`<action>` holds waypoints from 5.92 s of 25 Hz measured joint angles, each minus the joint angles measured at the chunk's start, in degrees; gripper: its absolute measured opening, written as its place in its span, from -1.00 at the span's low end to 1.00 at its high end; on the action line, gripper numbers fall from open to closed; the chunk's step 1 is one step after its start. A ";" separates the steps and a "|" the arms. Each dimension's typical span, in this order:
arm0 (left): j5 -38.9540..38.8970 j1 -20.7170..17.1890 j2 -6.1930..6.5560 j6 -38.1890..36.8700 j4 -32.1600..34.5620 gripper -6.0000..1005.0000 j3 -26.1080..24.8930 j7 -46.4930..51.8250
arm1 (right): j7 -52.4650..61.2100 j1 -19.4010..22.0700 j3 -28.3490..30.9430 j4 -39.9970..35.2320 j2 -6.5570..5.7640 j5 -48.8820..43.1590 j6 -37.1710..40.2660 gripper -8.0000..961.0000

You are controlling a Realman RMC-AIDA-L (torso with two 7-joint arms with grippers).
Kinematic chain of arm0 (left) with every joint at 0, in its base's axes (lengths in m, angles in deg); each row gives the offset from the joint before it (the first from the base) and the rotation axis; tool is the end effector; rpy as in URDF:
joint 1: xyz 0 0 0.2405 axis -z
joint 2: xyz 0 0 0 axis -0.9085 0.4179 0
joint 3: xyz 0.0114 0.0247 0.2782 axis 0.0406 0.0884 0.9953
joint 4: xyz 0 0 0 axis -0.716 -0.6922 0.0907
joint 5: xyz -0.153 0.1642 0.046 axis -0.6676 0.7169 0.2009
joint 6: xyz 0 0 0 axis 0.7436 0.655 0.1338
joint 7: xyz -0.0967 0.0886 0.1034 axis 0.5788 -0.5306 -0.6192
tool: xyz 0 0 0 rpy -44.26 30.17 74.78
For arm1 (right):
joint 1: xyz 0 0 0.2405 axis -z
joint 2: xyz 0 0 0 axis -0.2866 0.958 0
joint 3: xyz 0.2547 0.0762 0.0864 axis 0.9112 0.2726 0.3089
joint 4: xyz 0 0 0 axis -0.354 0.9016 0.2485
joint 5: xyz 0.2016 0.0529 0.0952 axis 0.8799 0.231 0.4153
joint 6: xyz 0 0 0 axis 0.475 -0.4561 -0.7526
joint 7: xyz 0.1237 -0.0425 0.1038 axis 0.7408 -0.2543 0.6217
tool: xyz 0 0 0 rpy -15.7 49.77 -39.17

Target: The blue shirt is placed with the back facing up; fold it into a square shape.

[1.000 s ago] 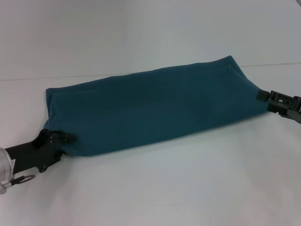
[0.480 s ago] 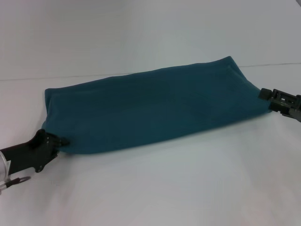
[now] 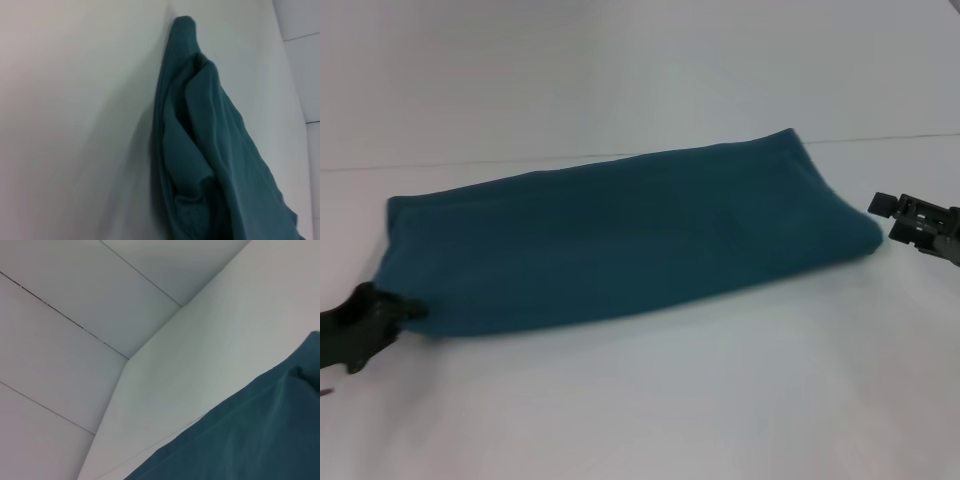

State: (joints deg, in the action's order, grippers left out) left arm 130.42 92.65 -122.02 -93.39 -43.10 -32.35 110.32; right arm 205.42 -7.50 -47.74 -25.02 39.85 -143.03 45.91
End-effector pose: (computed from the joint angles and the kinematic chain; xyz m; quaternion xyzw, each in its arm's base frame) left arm -0.3721 0.3850 -0.0091 -0.5375 -0.7753 -0.2867 0.1668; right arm 0.3672 0.3754 0.0508 -0.6900 0.5885 0.3642 0.2119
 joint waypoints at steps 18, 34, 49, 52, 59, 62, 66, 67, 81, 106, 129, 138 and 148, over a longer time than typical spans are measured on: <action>12.00 -3.13 2.88 -3.03 7.37 -0.80 -11.99 -0.56 | 0.71 -0.80 -0.41 0.73 -0.06 -0.22 -0.30 0.97; 5.98 10.95 3.75 -18.67 15.13 -0.72 -10.88 4.49 | 0.52 -0.81 -0.54 0.70 -0.01 -0.21 -0.05 0.97; 5.30 24.45 -1.60 -15.75 14.50 -0.65 -1.19 3.95 | 0.17 -0.63 -0.62 1.50 0.02 -0.29 -0.31 0.96; 4.69 26.56 -4.01 -10.66 11.43 -0.64 2.90 1.63 | -0.22 -0.77 -0.68 2.20 -0.08 -0.30 -0.51 0.97; 4.12 32.56 -6.64 -0.29 0.60 -0.61 7.93 -5.31 | -0.27 -0.79 -0.65 2.33 -0.11 -1.38 -0.56 0.97; 3.98 33.36 -7.43 3.08 -1.77 -0.59 9.91 -8.17 | -0.31 -0.59 -0.62 2.37 -0.08 -1.72 -0.63 0.97; 2.90 34.28 -7.76 5.23 -2.86 -0.57 14.52 -8.70 | -0.34 -0.47 -0.65 2.78 -0.12 -1.80 -0.82 0.97; 2.20 34.32 -7.86 5.29 -2.81 -0.57 14.88 -9.04 | -0.35 -0.54 -0.66 2.99 -0.16 -1.87 -0.85 0.97; -15.73 23.02 -6.96 -5.54 6.95 -0.13 15.16 -13.22 | -0.04 -0.79 -0.68 3.06 -0.72 -3.44 -1.10 0.97; -1.85 -1.47 -1.56 -21.85 10.33 0.86 -1.71 -8.87 | 34.83 -27.34 -5.25 -4.94 -5.47 -40.75 1.03 0.97; -4.28 -0.93 -2.34 -19.19 9.58 0.86 -1.85 -11.24 | 34.57 -31.64 -15.19 5.16 3.34 -41.18 -21.91 0.97; -4.33 -0.95 -2.22 -17.86 8.11 0.85 -1.85 -12.08 | 34.22 -31.84 -15.15 3.21 4.18 -40.62 -19.68 0.97; -4.51 -0.70 -2.21 -17.65 8.06 0.84 -1.85 -12.10 | 35.65 -31.12 -14.89 -3.06 3.23 -40.10 -15.23 0.97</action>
State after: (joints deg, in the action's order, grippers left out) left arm 125.91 91.95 -124.23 -111.04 -35.04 -34.20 98.21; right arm 241.06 -38.62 -62.63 -28.08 43.08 -183.13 30.68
